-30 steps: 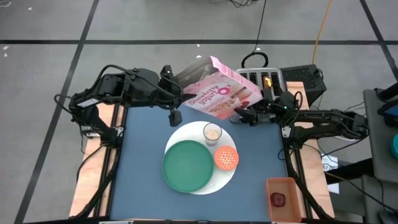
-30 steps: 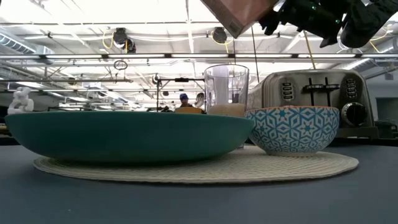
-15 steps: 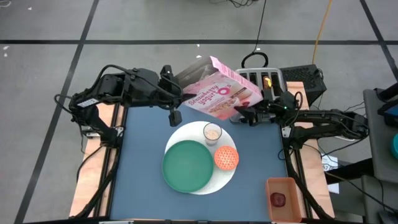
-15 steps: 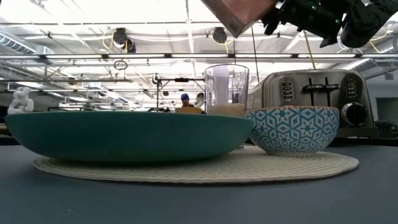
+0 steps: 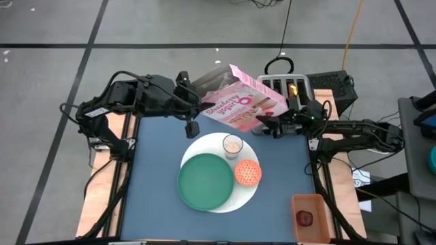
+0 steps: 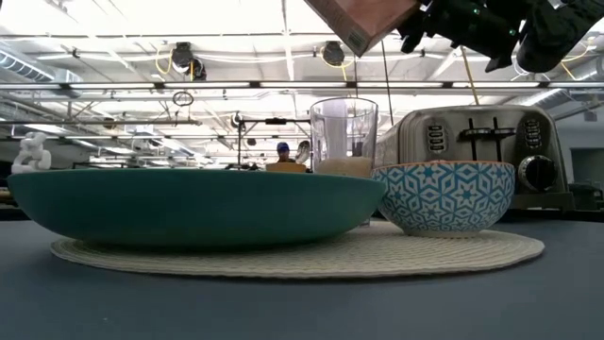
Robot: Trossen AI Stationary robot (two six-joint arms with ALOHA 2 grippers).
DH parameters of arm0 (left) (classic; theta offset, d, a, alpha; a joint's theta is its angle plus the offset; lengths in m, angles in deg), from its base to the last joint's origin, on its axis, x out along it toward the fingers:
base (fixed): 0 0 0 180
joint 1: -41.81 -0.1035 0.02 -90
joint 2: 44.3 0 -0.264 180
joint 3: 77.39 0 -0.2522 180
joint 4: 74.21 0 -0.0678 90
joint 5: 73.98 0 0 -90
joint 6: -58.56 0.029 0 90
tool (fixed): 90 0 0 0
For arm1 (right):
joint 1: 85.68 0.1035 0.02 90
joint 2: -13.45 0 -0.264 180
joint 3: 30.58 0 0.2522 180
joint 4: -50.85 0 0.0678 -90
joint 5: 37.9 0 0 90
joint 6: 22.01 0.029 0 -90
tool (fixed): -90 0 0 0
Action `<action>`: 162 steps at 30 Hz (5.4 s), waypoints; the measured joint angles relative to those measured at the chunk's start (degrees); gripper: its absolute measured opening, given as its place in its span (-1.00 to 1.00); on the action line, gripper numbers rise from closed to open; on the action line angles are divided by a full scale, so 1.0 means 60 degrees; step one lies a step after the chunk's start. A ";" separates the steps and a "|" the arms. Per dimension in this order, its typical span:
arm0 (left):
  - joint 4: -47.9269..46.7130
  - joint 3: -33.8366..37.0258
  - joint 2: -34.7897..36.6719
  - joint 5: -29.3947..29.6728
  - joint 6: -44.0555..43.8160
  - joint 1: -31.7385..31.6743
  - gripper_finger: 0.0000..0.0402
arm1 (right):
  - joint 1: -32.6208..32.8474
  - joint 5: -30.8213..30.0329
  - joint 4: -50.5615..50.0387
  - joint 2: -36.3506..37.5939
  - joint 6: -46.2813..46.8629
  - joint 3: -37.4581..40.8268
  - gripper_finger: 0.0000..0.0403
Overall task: Arrange a breakfast setting
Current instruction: Pour the cereal into the orange bowl
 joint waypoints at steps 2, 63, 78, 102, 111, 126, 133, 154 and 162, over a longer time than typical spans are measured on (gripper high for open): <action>0.0000 0.0000 0.0000 0.0000 0.0000 0.0000 -0.91 | 0.0000 0.0000 0.0000 0.0000 -0.0001 0.0000 0.17; -0.1522 -0.0744 0.1328 -0.0117 -0.0347 0.0340 -0.28 | -0.0484 0.0586 -0.2135 0.2398 0.0211 0.0007 0.15; -0.2419 0.1690 0.1746 0.1197 -0.1076 0.0725 -0.28 | -0.0517 0.0574 -0.5602 0.4970 -0.0506 0.0007 0.15; 0.2926 0.8779 0.3860 0.0820 -0.0782 0.0106 -0.28 | -0.0514 0.0576 -1.0702 0.9189 -0.0468 0.0004 0.16; 0.3613 0.8760 0.3637 0.0237 -0.0275 0.0106 -0.28 | -0.0506 0.1378 -1.1878 0.9606 -0.0463 0.0004 0.16; 0.3781 0.8744 0.3278 -0.0639 -0.0306 0.0106 -0.28 | -0.0503 0.1814 -1.2746 0.9606 -0.0466 0.0004 0.16; 0.4073 0.8780 0.2745 -0.0670 -0.0244 0.0106 -0.28 | -0.0503 0.1802 -1.2600 0.9599 -0.0466 0.0004 0.16; 1.0378 1.1753 0.2700 -0.1995 0.0384 -0.0558 -0.28 | -0.0506 0.0236 -0.9561 0.8918 -0.0721 0.0474 0.16; 1.3241 1.2853 0.2711 -0.2580 0.0077 -0.1132 -0.28 | -0.0506 0.0183 -0.7436 0.7614 -0.0719 0.0645 0.16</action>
